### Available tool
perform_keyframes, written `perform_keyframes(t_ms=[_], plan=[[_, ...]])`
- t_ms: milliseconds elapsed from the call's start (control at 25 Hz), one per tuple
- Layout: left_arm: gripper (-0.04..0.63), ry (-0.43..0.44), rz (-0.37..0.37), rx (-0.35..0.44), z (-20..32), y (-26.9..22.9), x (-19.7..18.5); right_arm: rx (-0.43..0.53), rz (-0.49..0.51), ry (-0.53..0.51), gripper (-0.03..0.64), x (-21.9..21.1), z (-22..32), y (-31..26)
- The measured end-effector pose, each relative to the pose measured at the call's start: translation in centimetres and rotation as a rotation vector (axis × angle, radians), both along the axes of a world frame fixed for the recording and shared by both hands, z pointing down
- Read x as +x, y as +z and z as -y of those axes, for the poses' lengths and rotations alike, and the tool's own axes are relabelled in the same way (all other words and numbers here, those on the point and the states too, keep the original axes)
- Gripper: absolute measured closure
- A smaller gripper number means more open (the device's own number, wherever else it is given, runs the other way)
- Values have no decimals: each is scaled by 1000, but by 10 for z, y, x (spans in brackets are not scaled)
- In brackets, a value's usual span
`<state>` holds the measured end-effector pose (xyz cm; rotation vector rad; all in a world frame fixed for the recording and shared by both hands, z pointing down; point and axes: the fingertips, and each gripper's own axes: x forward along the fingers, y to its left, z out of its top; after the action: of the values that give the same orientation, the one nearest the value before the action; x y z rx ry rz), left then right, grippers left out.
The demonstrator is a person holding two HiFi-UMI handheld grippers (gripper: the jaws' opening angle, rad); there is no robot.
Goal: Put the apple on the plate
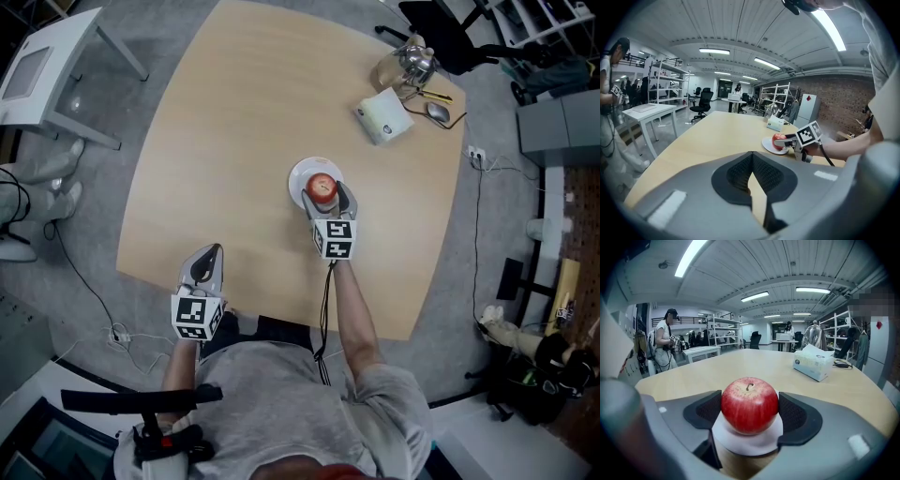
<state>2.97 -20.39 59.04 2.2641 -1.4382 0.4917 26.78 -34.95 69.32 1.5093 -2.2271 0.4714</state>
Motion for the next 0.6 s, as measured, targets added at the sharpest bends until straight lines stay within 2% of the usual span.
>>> perform_keyframes(t_ms=[600], plan=[[575,0,-12,20,-5,-5,-7,24,-39,29,230,5,-2,-9]])
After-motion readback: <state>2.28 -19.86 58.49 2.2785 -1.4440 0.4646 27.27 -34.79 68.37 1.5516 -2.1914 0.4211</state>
